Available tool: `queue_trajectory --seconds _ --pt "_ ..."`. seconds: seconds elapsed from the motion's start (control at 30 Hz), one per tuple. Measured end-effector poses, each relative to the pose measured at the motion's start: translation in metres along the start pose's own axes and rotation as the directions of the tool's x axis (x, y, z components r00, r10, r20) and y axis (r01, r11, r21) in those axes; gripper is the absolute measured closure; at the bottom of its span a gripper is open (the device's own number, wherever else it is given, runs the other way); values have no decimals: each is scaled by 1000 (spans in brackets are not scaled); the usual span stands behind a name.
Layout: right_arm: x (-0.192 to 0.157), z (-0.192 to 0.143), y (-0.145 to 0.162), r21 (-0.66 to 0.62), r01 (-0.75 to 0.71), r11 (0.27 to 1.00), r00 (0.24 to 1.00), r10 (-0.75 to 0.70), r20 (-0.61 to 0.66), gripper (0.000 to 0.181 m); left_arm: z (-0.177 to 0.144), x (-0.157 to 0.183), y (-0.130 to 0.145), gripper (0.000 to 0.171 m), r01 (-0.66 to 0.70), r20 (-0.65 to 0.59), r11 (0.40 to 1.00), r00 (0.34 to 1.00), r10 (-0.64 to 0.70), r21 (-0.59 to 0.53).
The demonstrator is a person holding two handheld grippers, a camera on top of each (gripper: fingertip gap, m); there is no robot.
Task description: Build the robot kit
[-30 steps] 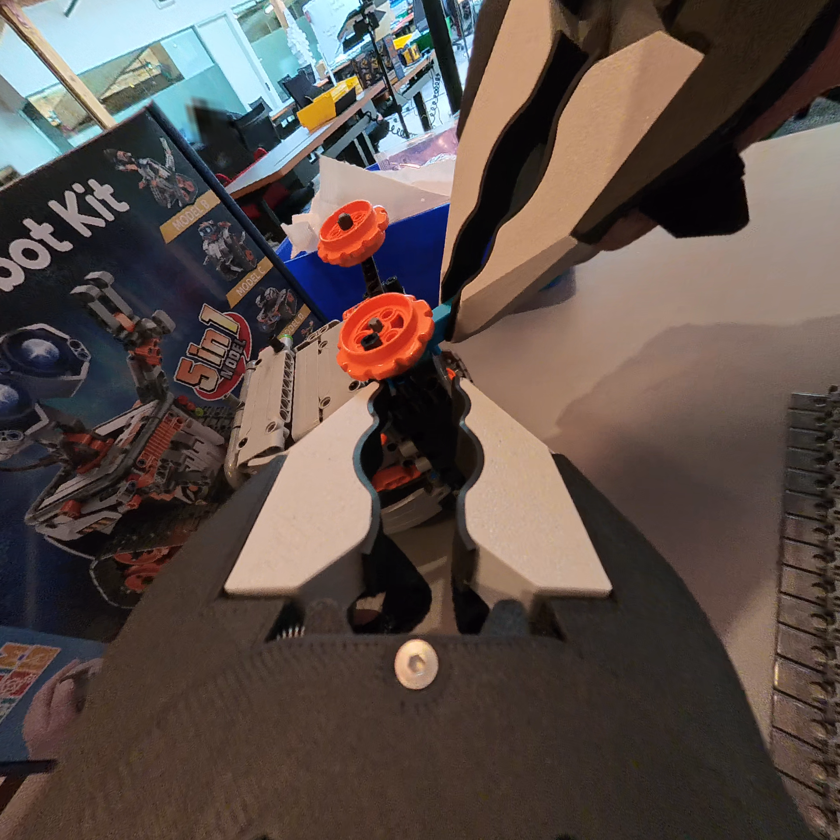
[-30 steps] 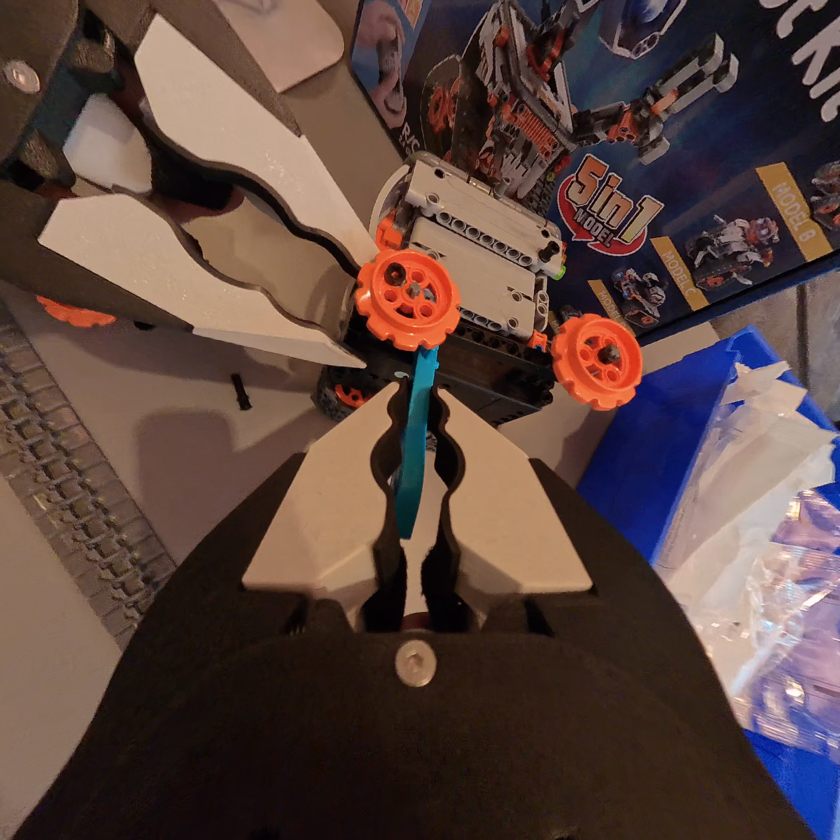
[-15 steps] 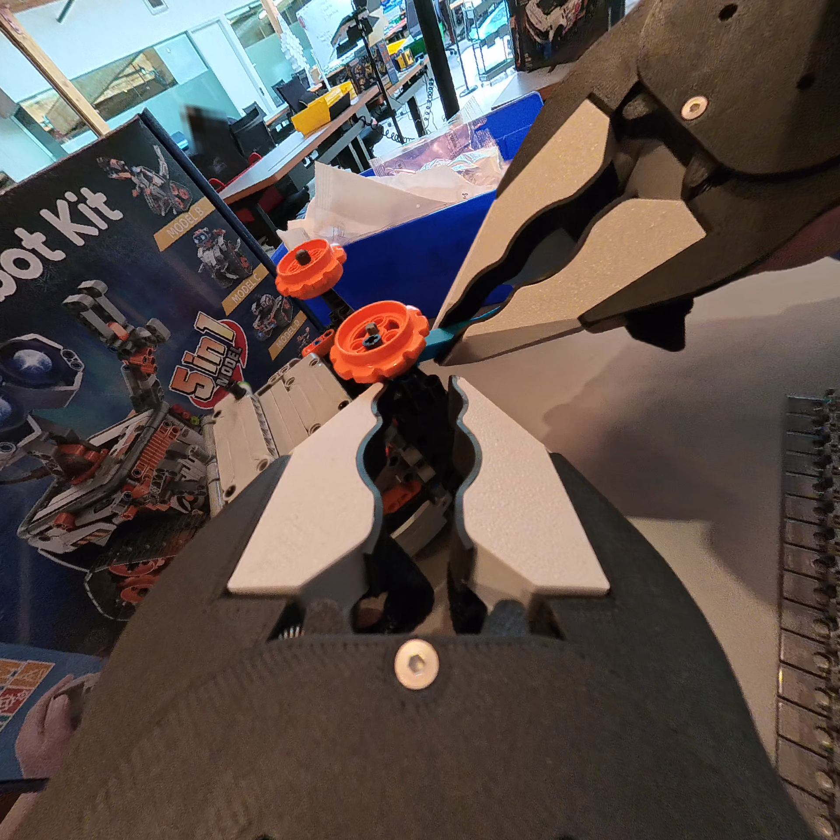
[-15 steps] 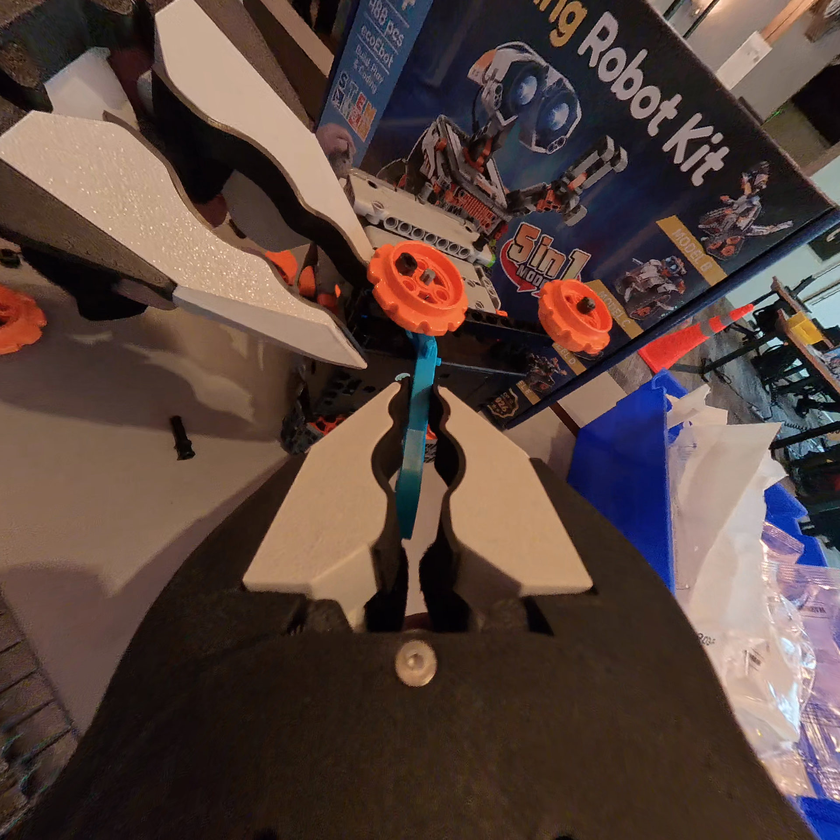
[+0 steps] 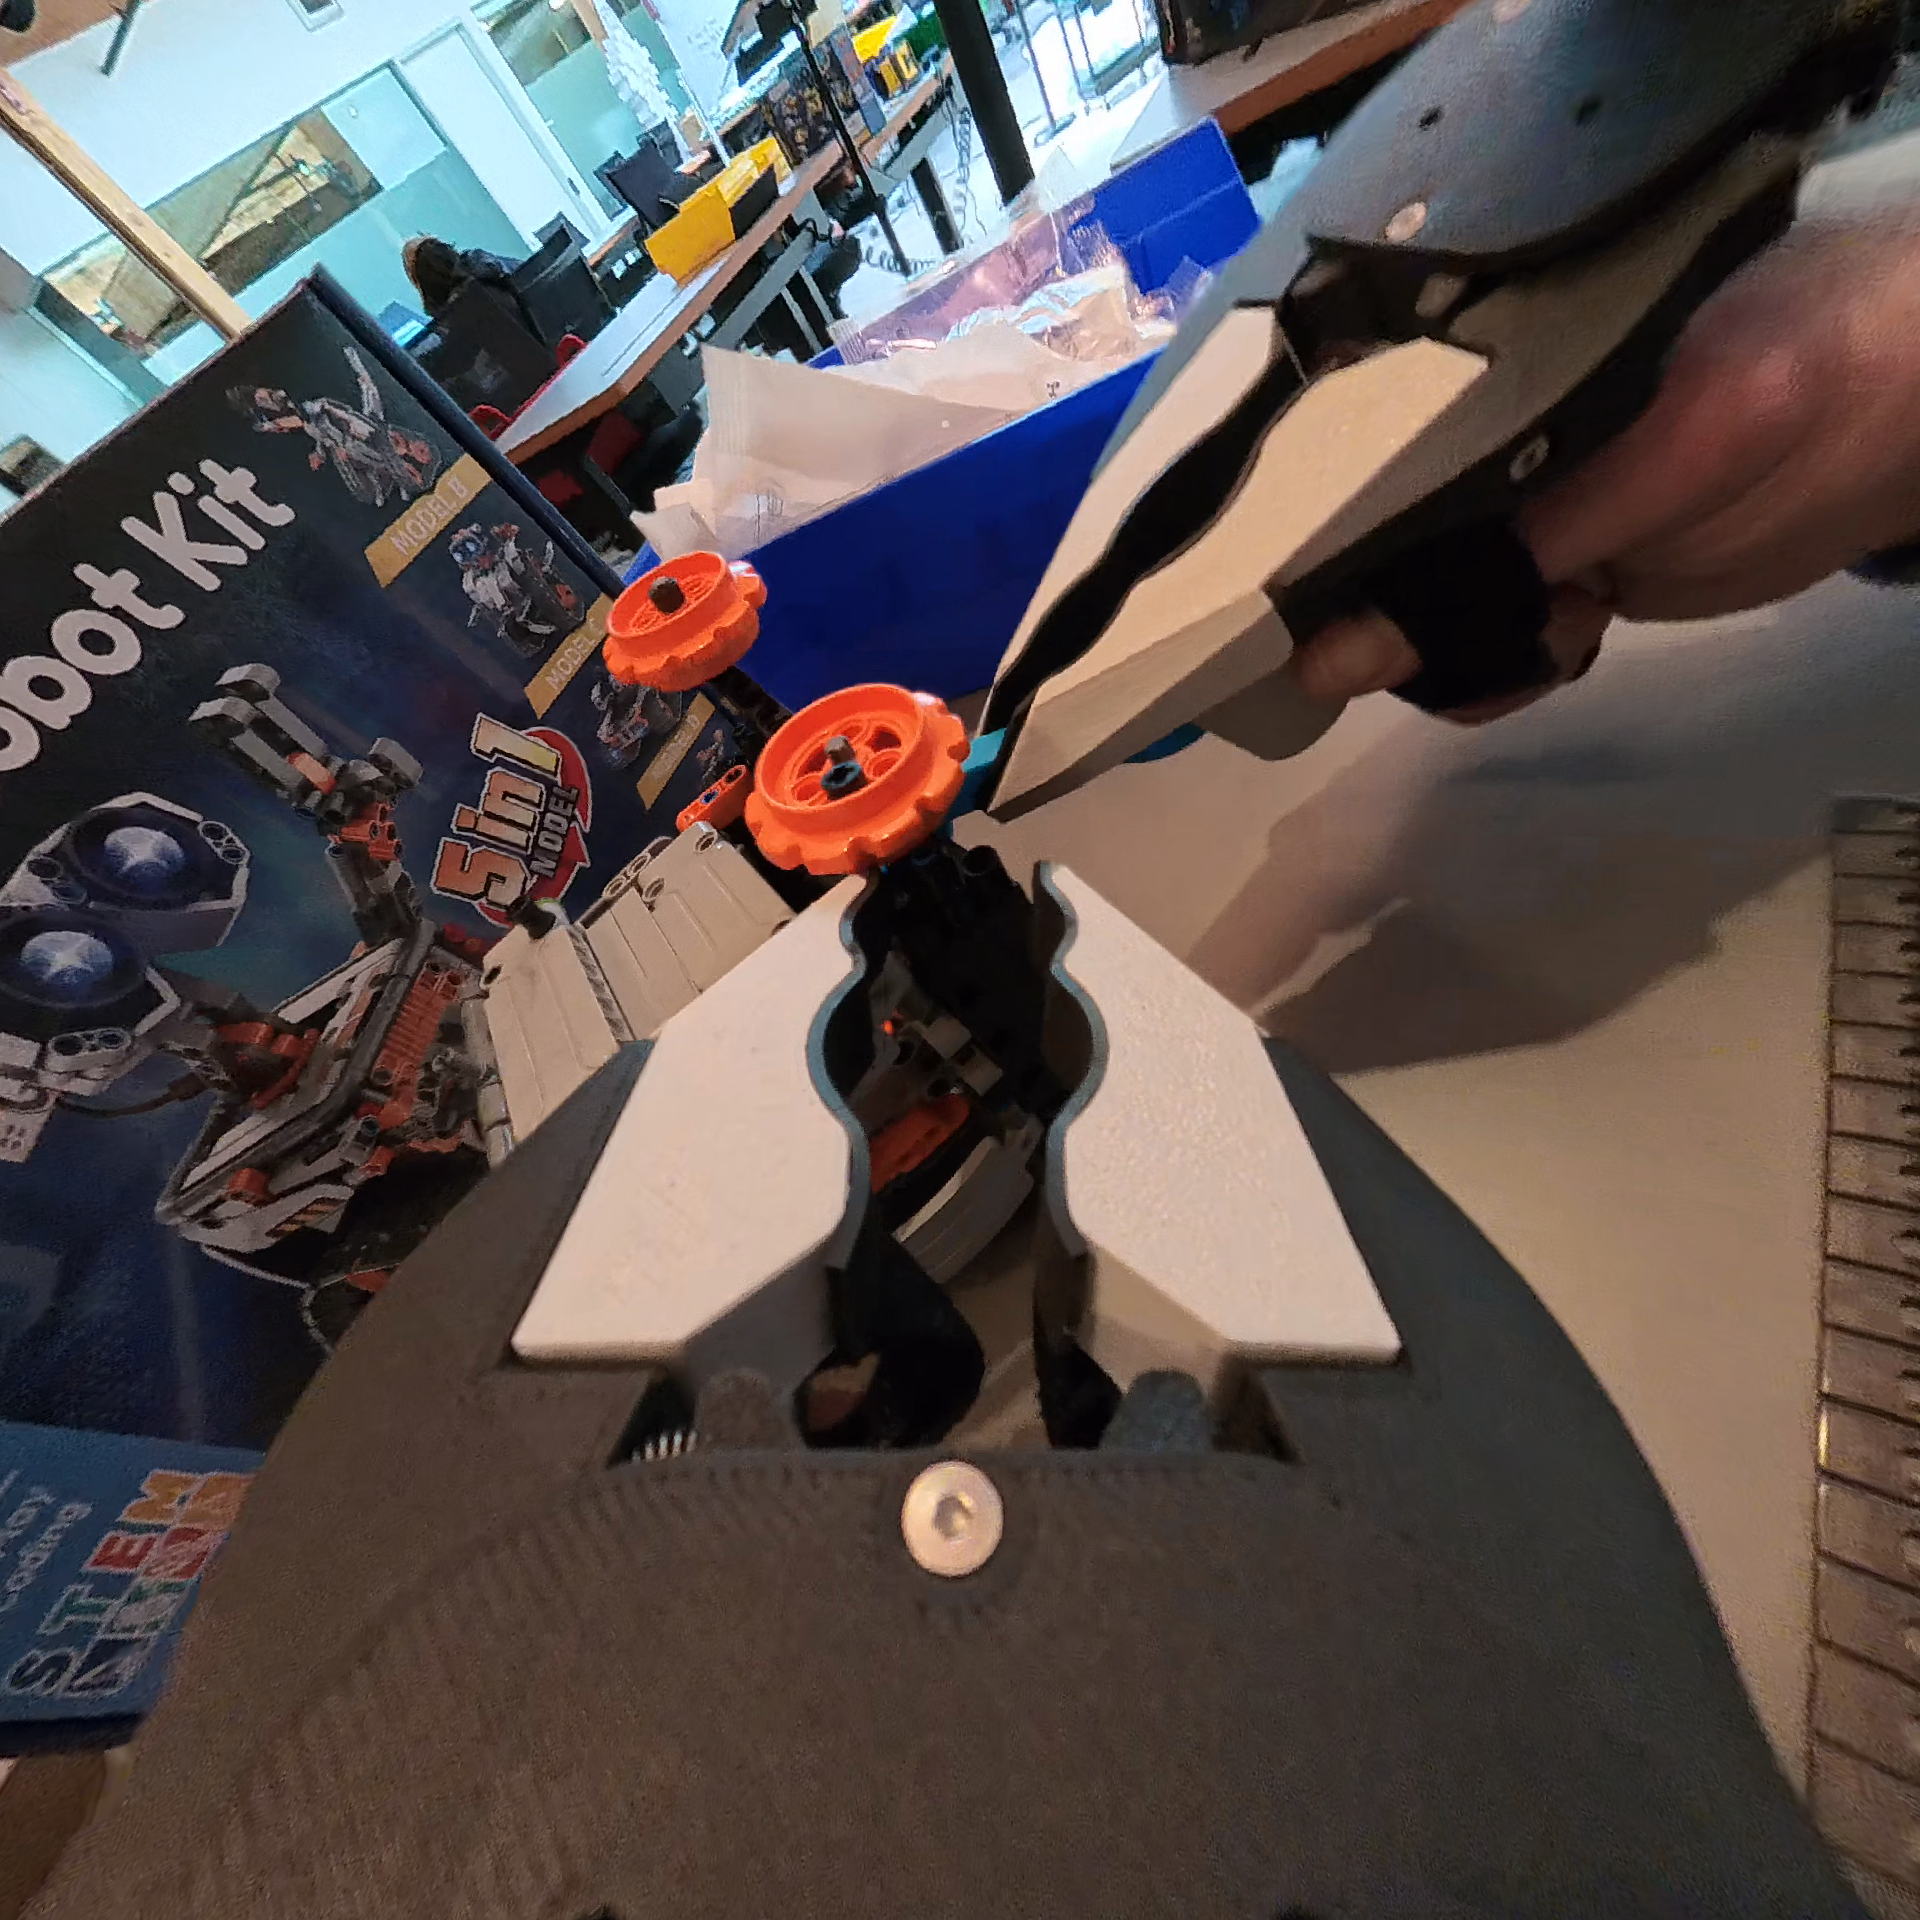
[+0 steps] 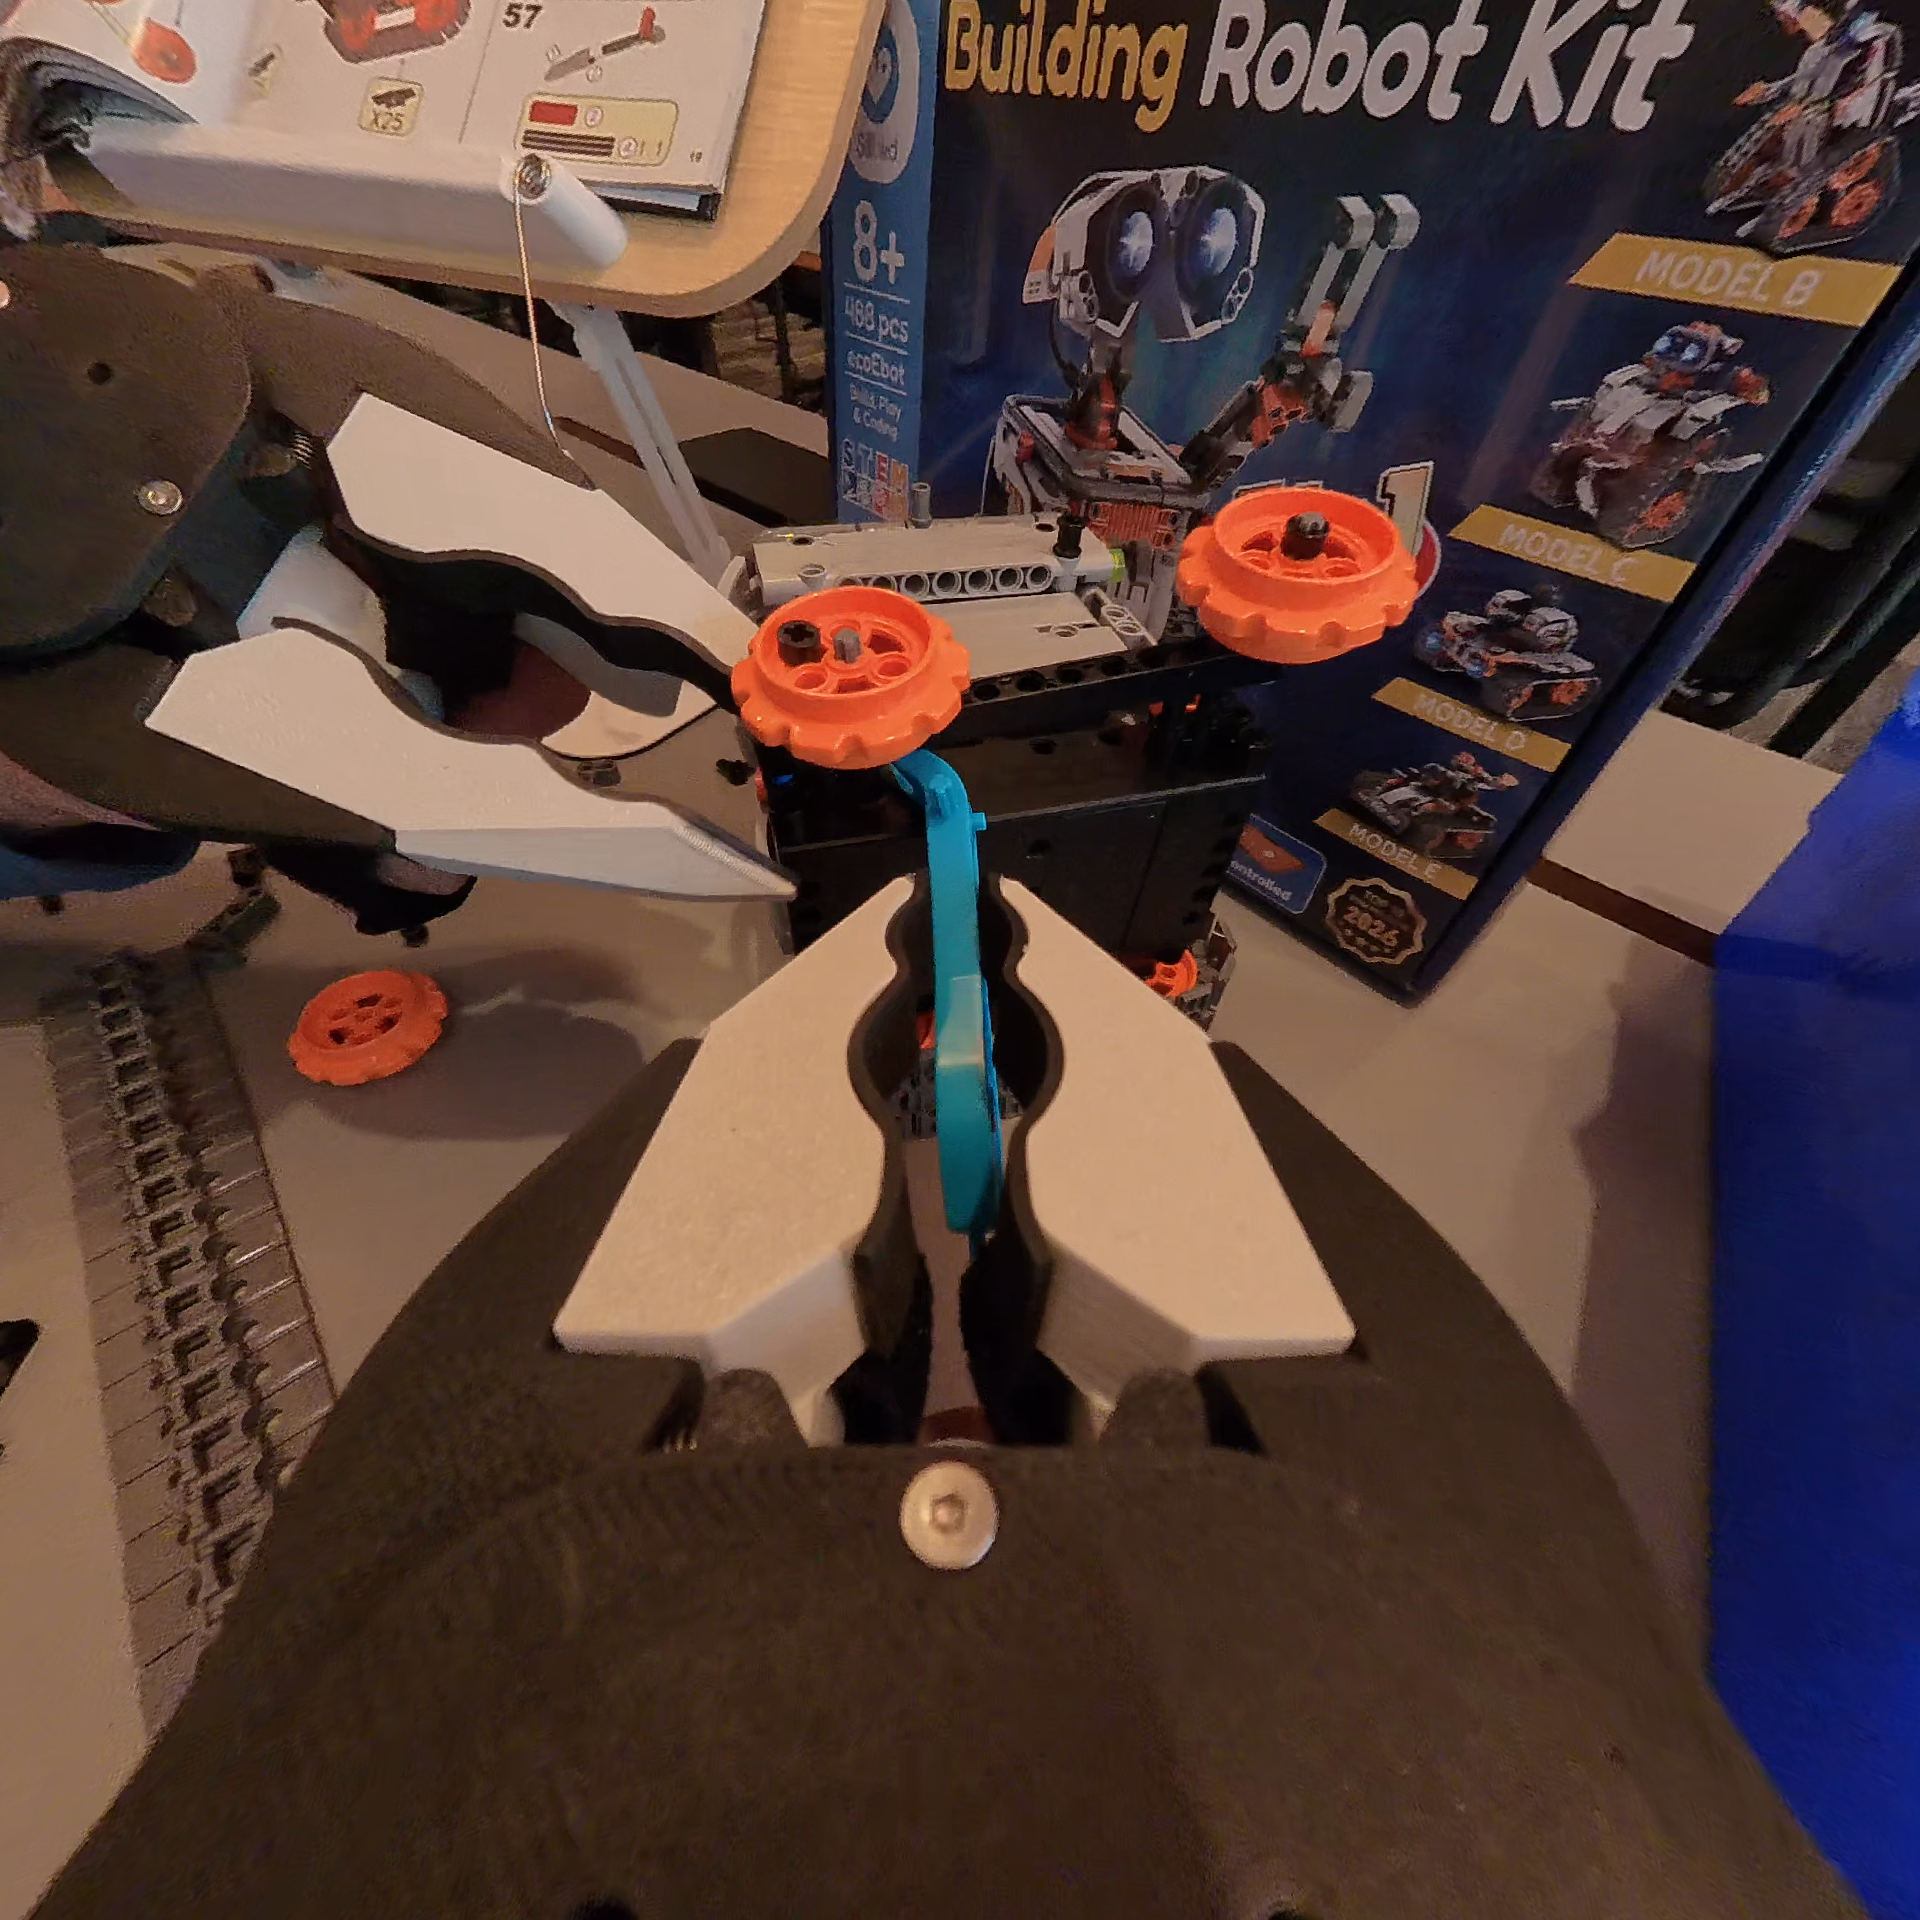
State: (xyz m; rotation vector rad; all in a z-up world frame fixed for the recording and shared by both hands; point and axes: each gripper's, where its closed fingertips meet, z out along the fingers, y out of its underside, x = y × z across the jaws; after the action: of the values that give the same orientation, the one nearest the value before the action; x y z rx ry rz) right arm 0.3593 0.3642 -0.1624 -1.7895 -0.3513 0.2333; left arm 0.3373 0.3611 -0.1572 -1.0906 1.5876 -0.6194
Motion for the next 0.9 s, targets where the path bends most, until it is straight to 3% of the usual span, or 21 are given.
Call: queue_trajectory --seconds 0.07,0.2,0.37,0.53,0.9 --pt "0 -1 0 -17 -22 1000 999 23 24 176 -4 -5 0 134 -19 11 1000 1000 19 -16" --pt "-2 -6 1 -26 -127 992 987 128 93 176 -14 -16 3 131 -60 38 997 997 62 -52" --pt "-6 -9 1 -49 -91 995 990 95 106 176 -8 -6 11 122 -216 6 964 976 220 -156" --pt "-9 -1 -2 -29 -41 999 995 44 88 176 -10 -11 20 121 -140 -14 979 990 140 -147" --pt "-10 7 -4 48 -261 964 935 241 259 174 -11 -15 24 122 -65 -21 994 998 64 -86"
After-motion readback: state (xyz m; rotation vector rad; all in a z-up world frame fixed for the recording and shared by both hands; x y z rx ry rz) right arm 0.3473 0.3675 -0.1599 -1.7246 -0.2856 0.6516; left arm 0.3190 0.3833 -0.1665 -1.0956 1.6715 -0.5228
